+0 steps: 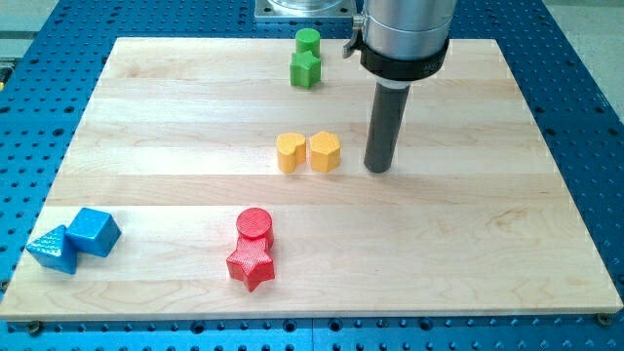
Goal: Go to the top side of the cube
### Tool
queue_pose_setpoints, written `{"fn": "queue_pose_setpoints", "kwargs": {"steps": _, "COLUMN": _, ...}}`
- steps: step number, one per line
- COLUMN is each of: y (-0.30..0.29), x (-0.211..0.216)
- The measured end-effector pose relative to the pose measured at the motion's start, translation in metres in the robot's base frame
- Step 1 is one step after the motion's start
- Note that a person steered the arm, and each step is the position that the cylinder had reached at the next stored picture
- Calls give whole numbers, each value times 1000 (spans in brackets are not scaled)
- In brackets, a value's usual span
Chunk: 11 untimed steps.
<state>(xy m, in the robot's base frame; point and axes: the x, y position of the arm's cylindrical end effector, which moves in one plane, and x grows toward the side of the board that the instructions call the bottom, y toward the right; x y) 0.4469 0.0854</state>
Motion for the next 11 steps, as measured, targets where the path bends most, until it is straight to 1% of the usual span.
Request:
{"fn": "queue_pose_setpoints", "kwargs": {"steps": 1, "y": 6, "x": 29}}
{"fn": "queue_pose_setpoints", "kwargs": {"steps": 5, "y": 4, "x": 34}}
{"fn": "queue_pose_setpoints", "kwargs": {"steps": 6, "y": -44, "x": 44}}
{"fn": "queue_pose_setpoints", "kwargs": {"steps": 7, "y": -117, "x": 49}}
{"fn": "queue_pose_setpoints", "kwargs": {"steps": 8, "y": -174, "x": 49}}
{"fn": "queue_pose_setpoints", "kwargs": {"steps": 9, "y": -244, "x": 49}}
{"fn": "queue_pose_setpoints", "kwargs": {"steps": 10, "y": -339, "x": 49}}
{"fn": "queue_pose_setpoints", "kwargs": {"steps": 11, "y": -390, "x": 73}}
